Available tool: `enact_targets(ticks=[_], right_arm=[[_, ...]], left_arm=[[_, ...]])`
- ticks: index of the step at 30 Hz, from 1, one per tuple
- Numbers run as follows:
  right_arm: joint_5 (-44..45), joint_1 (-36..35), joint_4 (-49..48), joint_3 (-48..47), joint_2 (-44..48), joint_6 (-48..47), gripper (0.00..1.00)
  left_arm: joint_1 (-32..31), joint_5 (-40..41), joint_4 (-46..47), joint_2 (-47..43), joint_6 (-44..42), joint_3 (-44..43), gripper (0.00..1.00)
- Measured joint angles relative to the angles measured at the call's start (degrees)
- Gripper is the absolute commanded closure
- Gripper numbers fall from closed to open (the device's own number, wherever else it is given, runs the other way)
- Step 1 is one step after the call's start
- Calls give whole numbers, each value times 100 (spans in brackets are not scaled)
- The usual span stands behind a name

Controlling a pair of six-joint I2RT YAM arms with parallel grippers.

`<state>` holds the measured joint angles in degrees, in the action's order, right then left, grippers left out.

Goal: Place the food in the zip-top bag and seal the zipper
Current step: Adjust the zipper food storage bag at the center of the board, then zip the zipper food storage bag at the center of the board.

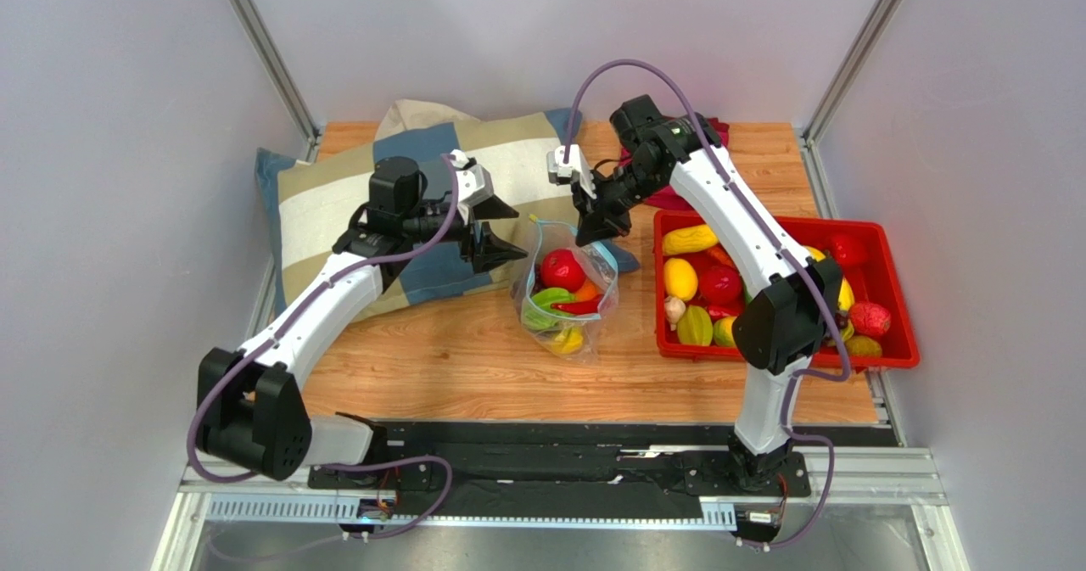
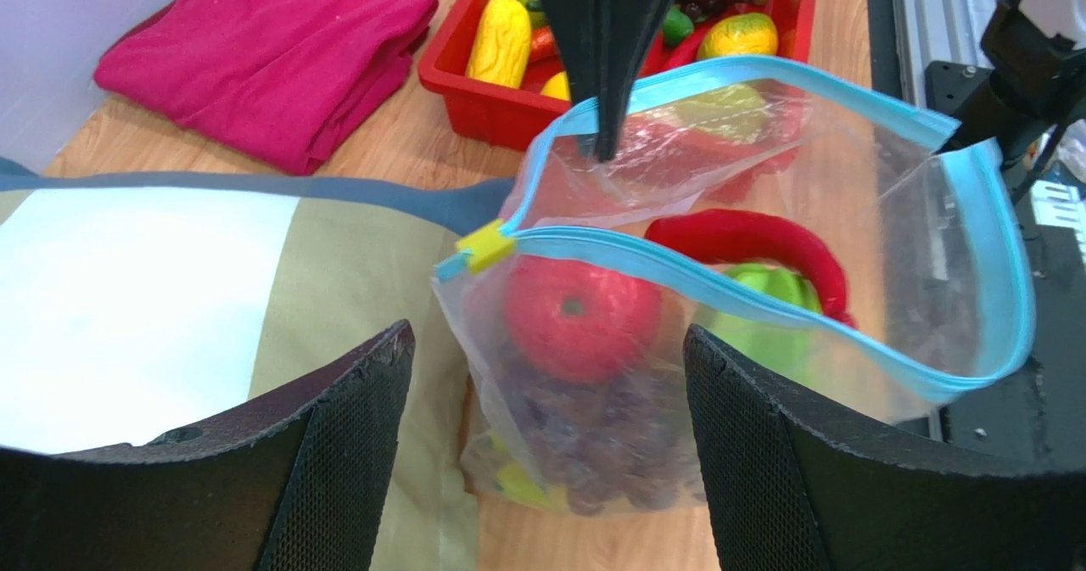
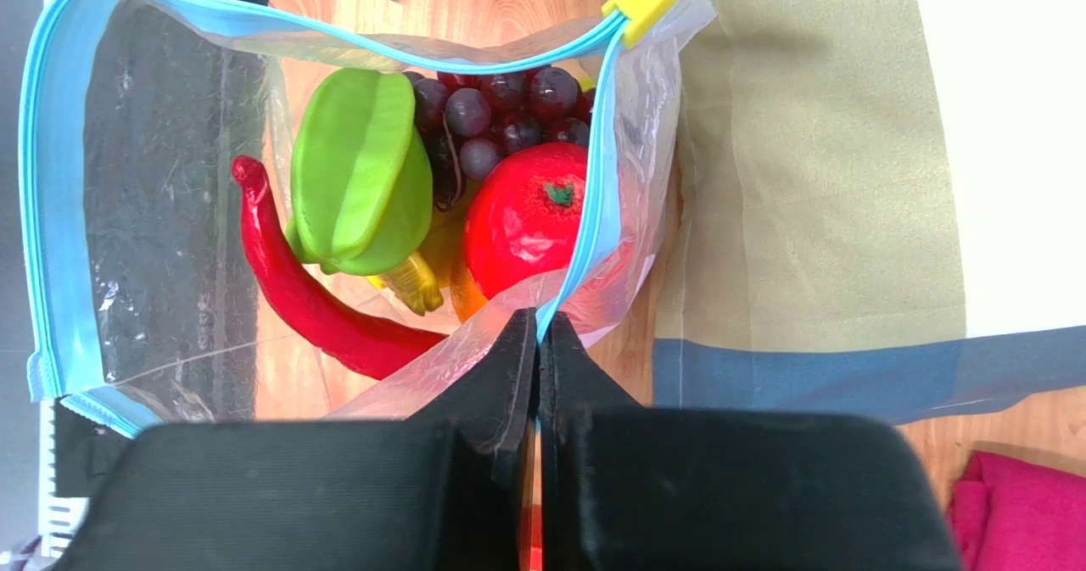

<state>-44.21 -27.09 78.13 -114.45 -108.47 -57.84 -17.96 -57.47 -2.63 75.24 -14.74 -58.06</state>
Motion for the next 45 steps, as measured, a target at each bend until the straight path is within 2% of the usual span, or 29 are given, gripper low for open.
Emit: enact_targets(ticks=[7,12,15,16,19,21,25,27,29,33,35,36,38,45], right_arm=[[15,0,2,-15,-4,-262,100],[15,-2,4,-35,-9,-481,100],[15,-2,4,-39,-13,-612,100],[15,-2,9,-59,-22,-649,100],[7,0,11,-184,-85,-756,100],[0,0,4,-219,-109,-835,100],[-22,0,11,-219,-118,-1032,100],[-33,0,11,-219,-125,-1172,99],[-52,0,9,-221,-144,-1279,93],[-85,0,17,-363,-284,-1329,50],[-79,7,11,-540,-369,-1198,41],[-70,17,2,-599,-376,-1080,32],[-52,57,9,-737,-376,-732,25],[57,229,-109,-817,9,330,12]], left_arm=[[13,-146,715,831,31,-20,17],[39,-883,1145,1143,50,-136,22],[35,-1486,1182,1397,131,-463,46],[28,-1615,1172,1486,173,-579,59],[9,-1928,1062,1716,223,-866,77],[4,-2039,988,1770,238,-916,82],[4,-2129,841,1753,330,-914,100],[0,-2074,916,1690,507,-863,100],[-9,-1947,1080,1499,787,-671,100],[-116,-1567,1010,1082,1290,-538,100],[-157,-1377,833,885,1408,-538,100],[-173,-1255,697,780,1436,-538,100],[-190,-1069,382,597,1440,-538,100],[-197,-643,-323,302,1300,-455,100]])
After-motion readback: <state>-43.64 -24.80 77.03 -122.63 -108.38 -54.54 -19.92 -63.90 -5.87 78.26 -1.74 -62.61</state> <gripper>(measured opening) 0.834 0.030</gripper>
